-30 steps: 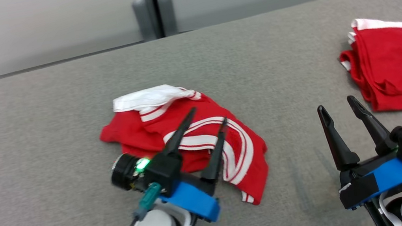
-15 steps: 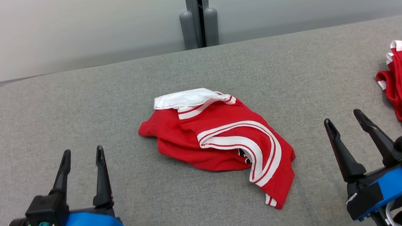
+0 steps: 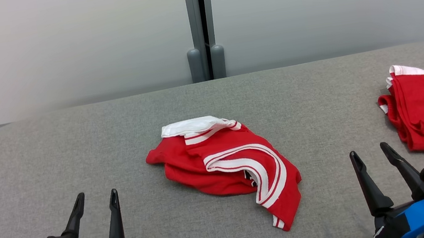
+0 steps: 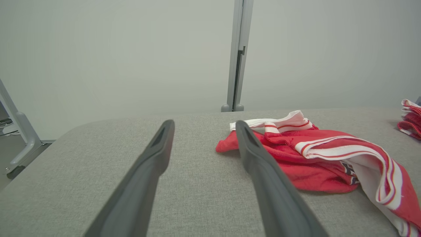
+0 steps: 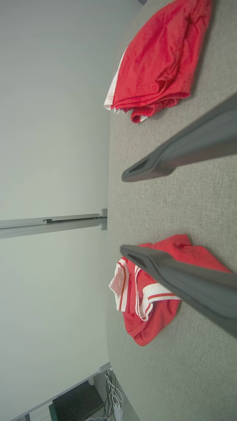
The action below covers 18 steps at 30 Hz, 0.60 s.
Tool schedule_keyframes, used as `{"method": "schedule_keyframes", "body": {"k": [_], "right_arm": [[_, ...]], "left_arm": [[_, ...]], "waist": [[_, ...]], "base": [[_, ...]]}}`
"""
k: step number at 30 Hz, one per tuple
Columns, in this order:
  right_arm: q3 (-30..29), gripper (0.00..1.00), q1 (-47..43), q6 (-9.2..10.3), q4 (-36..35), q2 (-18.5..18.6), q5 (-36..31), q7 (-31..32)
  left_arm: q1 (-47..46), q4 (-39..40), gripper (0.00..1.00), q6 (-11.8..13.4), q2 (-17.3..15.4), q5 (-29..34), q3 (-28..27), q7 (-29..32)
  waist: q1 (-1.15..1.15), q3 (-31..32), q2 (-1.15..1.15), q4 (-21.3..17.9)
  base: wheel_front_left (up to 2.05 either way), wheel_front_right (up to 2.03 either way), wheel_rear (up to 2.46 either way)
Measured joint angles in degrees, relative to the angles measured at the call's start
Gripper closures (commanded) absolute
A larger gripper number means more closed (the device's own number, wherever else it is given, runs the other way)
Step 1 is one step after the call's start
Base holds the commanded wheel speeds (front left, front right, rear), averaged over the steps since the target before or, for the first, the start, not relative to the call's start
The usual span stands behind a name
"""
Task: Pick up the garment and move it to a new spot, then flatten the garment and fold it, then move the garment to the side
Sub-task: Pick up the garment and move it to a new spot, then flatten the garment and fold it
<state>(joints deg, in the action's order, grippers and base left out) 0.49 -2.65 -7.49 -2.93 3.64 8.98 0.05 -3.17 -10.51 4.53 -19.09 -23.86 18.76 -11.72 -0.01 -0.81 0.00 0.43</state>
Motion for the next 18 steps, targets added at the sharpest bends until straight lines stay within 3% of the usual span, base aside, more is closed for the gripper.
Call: {"method": "schedule_keyframes", "body": {"k": [18], "right_arm": [[-0.32,0.00,-1.16,0.00,-2.08,-0.25,-0.27,1.33]], "left_arm": [[1.41,0.67,0.00,1.01,-0.22,-0.88,0.13,0.02]], "waist": [[0.01,0.98,0.00,0.02]], "base": [[0.00,0.00,0.00]]}}
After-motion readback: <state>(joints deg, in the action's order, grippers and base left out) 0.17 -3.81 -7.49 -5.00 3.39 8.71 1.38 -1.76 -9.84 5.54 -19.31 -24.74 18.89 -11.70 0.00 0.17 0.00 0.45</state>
